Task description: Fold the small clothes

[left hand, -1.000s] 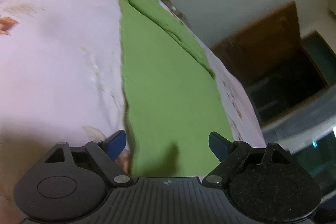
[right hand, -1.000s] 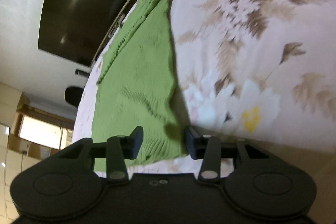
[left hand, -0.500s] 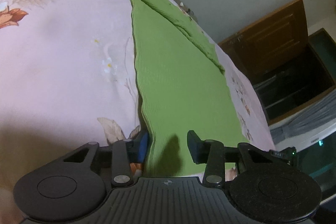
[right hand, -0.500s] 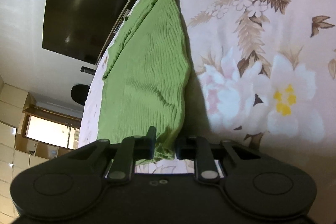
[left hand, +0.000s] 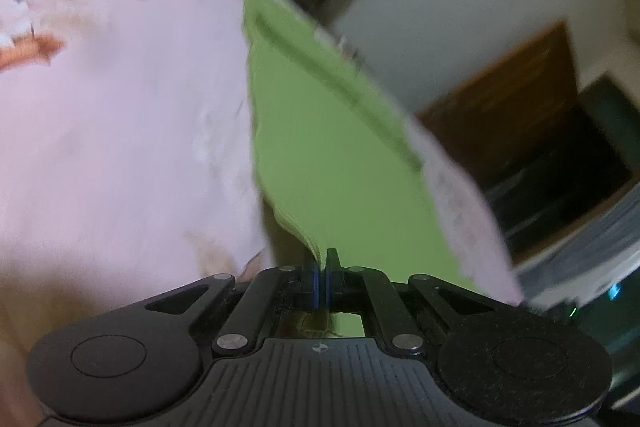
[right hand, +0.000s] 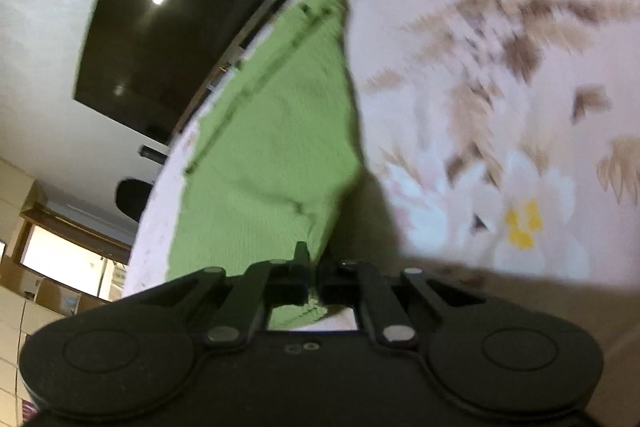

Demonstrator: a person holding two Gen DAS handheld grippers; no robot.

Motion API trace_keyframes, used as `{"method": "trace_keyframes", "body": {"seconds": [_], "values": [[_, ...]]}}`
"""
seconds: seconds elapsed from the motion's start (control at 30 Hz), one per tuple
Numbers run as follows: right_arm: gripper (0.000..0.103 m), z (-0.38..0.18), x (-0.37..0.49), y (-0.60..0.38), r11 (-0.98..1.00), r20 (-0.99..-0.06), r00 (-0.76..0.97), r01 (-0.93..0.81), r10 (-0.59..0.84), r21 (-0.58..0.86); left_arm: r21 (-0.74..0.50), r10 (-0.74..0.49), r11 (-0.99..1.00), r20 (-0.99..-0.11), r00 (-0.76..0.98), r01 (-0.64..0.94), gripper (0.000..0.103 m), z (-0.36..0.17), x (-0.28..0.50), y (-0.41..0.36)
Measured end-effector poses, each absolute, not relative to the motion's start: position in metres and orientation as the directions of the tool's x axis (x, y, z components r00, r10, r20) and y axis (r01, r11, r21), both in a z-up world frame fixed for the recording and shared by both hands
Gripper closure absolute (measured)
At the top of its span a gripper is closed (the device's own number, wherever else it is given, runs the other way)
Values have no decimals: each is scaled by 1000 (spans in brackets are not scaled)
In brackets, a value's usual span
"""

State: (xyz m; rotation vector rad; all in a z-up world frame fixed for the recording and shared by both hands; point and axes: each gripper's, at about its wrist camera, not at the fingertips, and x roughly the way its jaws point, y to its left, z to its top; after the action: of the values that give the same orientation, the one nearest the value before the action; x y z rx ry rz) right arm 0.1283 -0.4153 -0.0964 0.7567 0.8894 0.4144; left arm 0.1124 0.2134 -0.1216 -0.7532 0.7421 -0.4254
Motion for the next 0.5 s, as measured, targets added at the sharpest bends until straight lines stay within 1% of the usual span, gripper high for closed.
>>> {"method": "trace_keyframes", "body": {"seconds": [0.13,0.2,0.3,0.37,0.4,0.47,0.5], "values": [[99,-73,128,-414,686,-504,618,-79,603,724,-788,-599,606,-358,716,112,101,-108,111,223],[99,-65,133,-412,687,-491,630,-93,601,721,-788,-593,606,-356,722,109,101,-107,112,227],[99,-56,139,-408,695,-489,635,-106,598,711,-807,-594,576,-308,743,126,101,-102,105,232],[99,-49,139,-406,686,-466,644,-127,607,717,-807,-589,577,-304,749,125,101,-101,102,232],[99,-45,139,-405,687,-462,645,-137,609,714,-802,-582,586,-317,749,116,101,-101,102,233],[99,-43,144,-402,690,-463,643,-144,610,709,-775,-556,626,-371,744,81,101,-106,105,234],[99,-43,148,-401,705,-478,643,-141,599,695,-776,-552,627,-378,743,71,101,-109,110,234]]}}
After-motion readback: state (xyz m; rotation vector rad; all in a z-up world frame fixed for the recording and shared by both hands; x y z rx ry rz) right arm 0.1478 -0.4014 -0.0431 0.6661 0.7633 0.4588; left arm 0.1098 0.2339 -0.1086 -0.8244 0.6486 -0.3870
